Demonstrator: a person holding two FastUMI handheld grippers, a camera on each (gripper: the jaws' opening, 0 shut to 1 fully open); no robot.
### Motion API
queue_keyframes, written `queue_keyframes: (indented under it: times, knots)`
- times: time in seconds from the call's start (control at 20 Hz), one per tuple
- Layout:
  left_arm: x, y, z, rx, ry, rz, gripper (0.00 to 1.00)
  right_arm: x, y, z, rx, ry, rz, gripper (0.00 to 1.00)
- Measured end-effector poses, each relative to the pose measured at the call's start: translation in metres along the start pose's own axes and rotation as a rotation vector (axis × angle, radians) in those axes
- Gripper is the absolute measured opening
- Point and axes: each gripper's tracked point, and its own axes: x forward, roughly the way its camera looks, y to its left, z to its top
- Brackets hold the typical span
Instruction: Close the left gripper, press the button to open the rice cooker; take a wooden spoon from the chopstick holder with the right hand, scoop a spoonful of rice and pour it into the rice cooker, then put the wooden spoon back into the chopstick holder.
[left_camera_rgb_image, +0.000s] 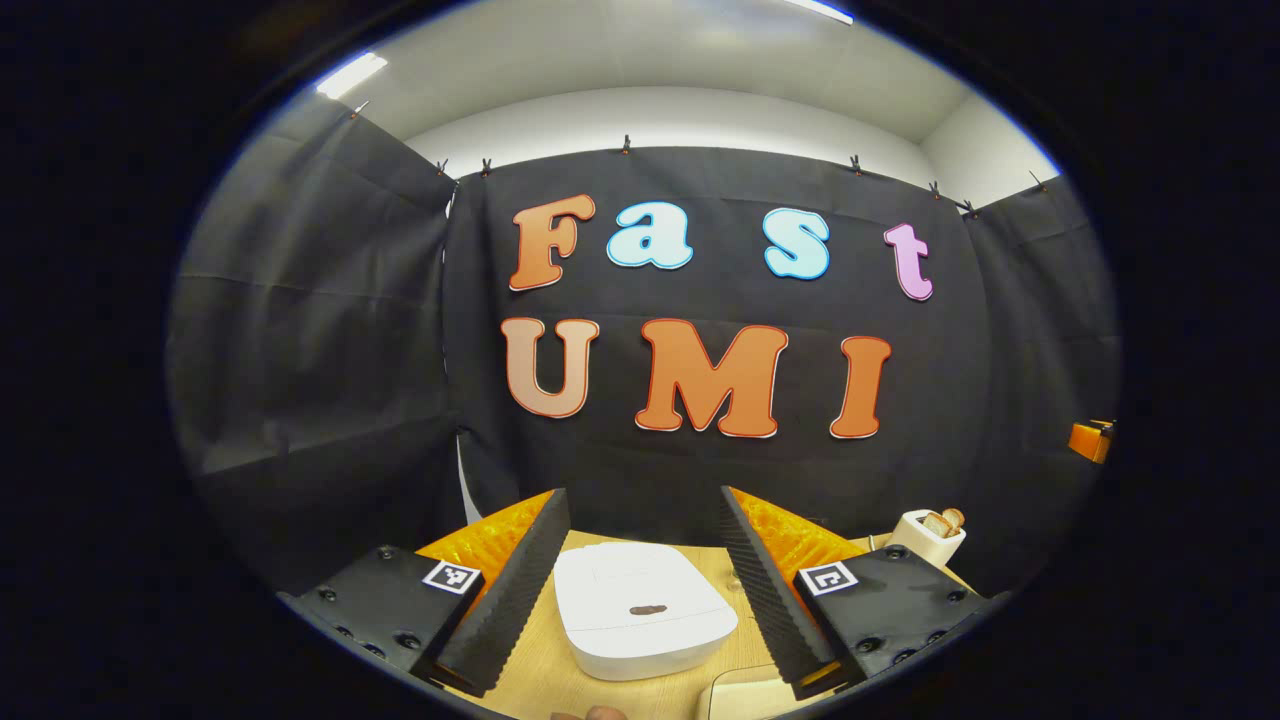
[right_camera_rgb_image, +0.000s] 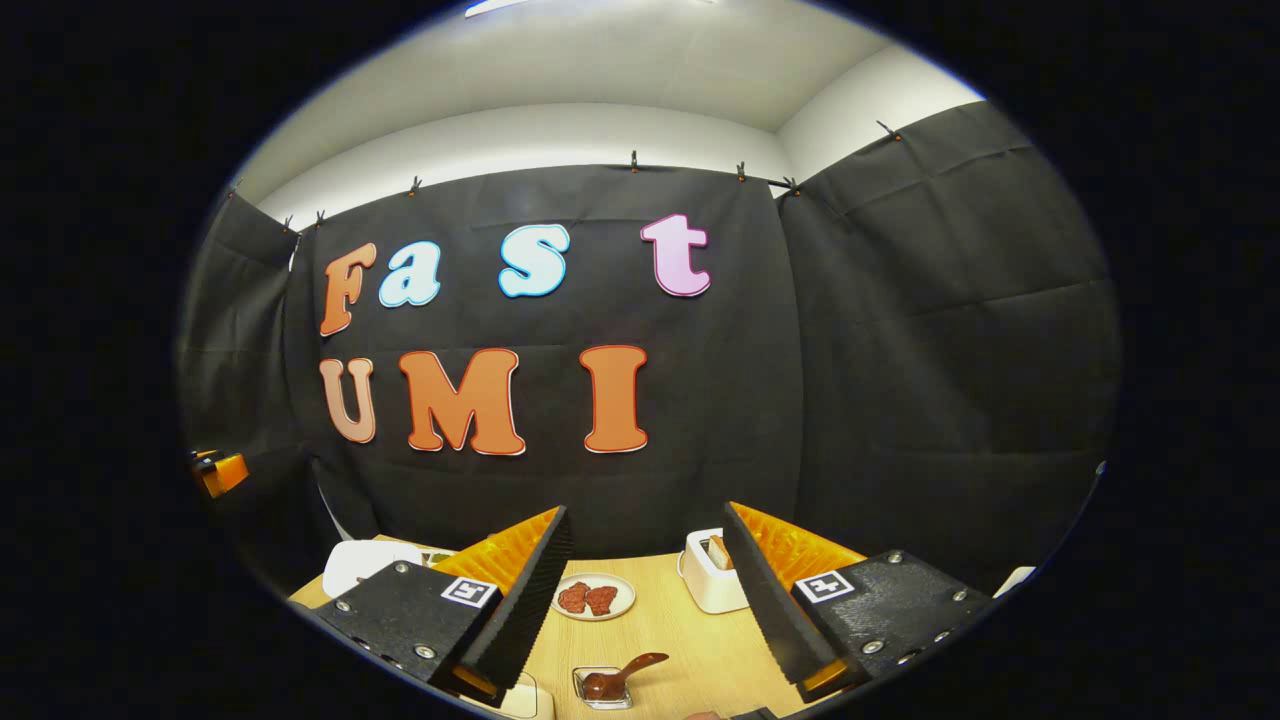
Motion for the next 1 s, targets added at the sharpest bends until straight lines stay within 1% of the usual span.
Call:
queue_keyframes:
  times: [0.1,0.15,0.25,0.4,0.45,0.5,0.6,0.75,0.8,0.9,1.0]
  knots:
    - [-0.003,-0.001,-0.003,-0.006,0.008,0.016,1.00,0.008,-0.001,-0.004,0.004,0.009,0.017,0.97]
    - [-0.003,-0.001,-0.004,0.001,0.009,0.022,1.00,0.009,-0.001,-0.006,0.006,0.012,0.024,0.93]
    - [-0.002,0.001,-0.001,0.008,-0.001,0.026,1.00,0.013,0.000,-0.008,0.008,0.011,0.030,0.93]
    - [-0.001,0.002,0.002,-0.019,-0.002,0.034,1.00,0.017,0.007,-0.010,-0.003,0.015,0.045,0.93]
    - [0.001,0.004,0.000,-0.024,-0.002,0.038,1.00,0.017,0.007,-0.012,-0.009,0.018,0.045,0.97]
    - [0.003,0.006,-0.001,-0.022,-0.002,0.040,1.00,0.018,0.007,-0.013,-0.013,0.018,0.040,0.93]
    - [0.006,0.012,0.003,-0.008,-0.005,0.043,1.00,0.017,0.007,-0.014,-0.020,0.019,0.034,0.93]
    - [0.009,0.012,0.004,0.003,-0.010,0.024,0.99,0.018,0.006,-0.019,-0.015,0.032,0.025,0.93]
    - [0.011,0.011,0.003,0.004,-0.005,0.014,1.00,0.018,0.006,-0.019,-0.011,0.031,0.023,0.93]
    - [0.013,0.009,-0.002,0.002,0.006,-0.001,0.90,0.017,0.007,-0.019,-0.010,0.030,0.017,0.93]
    - [0.016,0.016,-0.008,0.000,0.012,0.003,0.76,0.015,0.007,-0.023,-0.015,0.038,0.014,0.93]
